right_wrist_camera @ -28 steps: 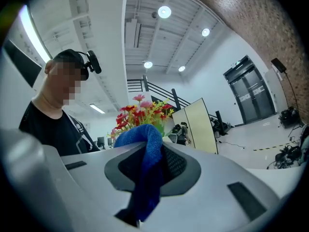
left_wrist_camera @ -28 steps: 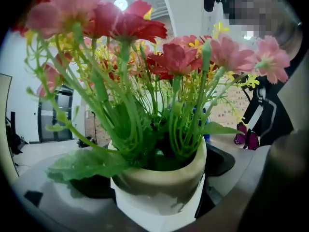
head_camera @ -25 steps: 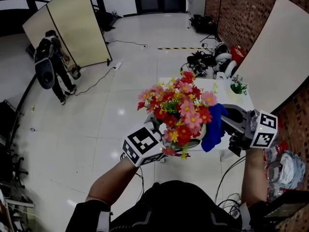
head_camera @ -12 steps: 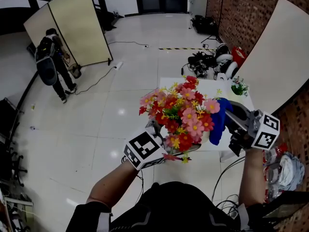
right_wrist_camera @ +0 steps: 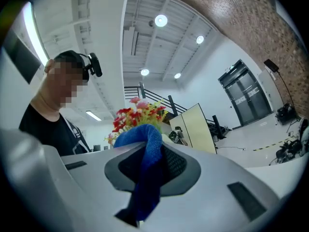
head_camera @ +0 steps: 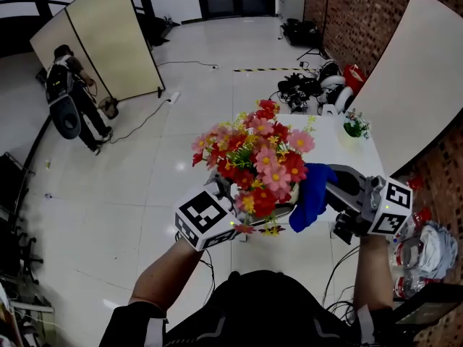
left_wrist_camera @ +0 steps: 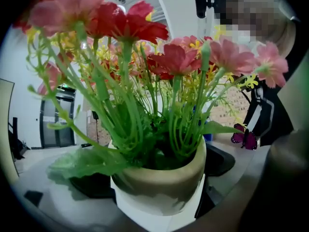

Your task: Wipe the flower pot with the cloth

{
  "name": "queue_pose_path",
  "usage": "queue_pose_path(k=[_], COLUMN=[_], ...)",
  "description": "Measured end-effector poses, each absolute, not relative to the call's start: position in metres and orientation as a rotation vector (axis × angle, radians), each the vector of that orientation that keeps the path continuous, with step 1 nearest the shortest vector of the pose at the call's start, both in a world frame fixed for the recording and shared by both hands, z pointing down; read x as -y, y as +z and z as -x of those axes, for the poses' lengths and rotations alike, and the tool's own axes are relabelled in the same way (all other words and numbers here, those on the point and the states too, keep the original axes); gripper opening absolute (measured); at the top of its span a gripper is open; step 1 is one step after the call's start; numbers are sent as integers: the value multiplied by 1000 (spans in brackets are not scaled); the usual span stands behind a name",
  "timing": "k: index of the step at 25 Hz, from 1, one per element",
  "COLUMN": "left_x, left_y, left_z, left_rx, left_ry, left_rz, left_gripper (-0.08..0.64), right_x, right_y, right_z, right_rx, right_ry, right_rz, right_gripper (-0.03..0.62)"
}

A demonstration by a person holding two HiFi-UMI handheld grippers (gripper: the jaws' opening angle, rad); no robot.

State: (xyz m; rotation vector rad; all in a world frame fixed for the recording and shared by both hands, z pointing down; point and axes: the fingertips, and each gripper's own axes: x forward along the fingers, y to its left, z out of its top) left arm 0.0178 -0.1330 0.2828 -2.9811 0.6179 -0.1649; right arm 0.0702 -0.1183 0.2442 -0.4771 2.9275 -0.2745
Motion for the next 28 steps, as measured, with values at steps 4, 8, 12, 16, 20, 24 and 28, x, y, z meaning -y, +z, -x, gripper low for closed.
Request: queue_pose_path(k=[4, 8, 12, 16, 20, 24, 28], left_x=[126, 120, 120, 126, 141, 158, 166], left_y=[276, 270, 273, 277, 264, 252, 248], left_z=[-22, -24, -26, -26, -2, 6, -3], left_rx=[-514, -450, -442, -463, -513, -589, -567], left_ry=[-136, -119, -116, -97, -31, -1, -6], left_rz=[2978, 2977, 2991, 3000, 3038, 3045, 3010], left_gripper=[545, 545, 545, 545, 545, 545, 545], right_x=[154, 181, 192, 187, 157, 131, 127], right_y=[234, 233, 236, 232, 225, 240, 251], right_z=[-75, -63, -59, -82, -84, -80, -76], right_rx=[-2902, -2910, -2900, -2842, -2838, -2771, -2695], right_ry=[-315, -357, -397, -387, -334, -357, -387], right_rz=[535, 546, 530, 541, 544, 505, 453], right_gripper=[54, 54, 54, 54, 54, 54, 54])
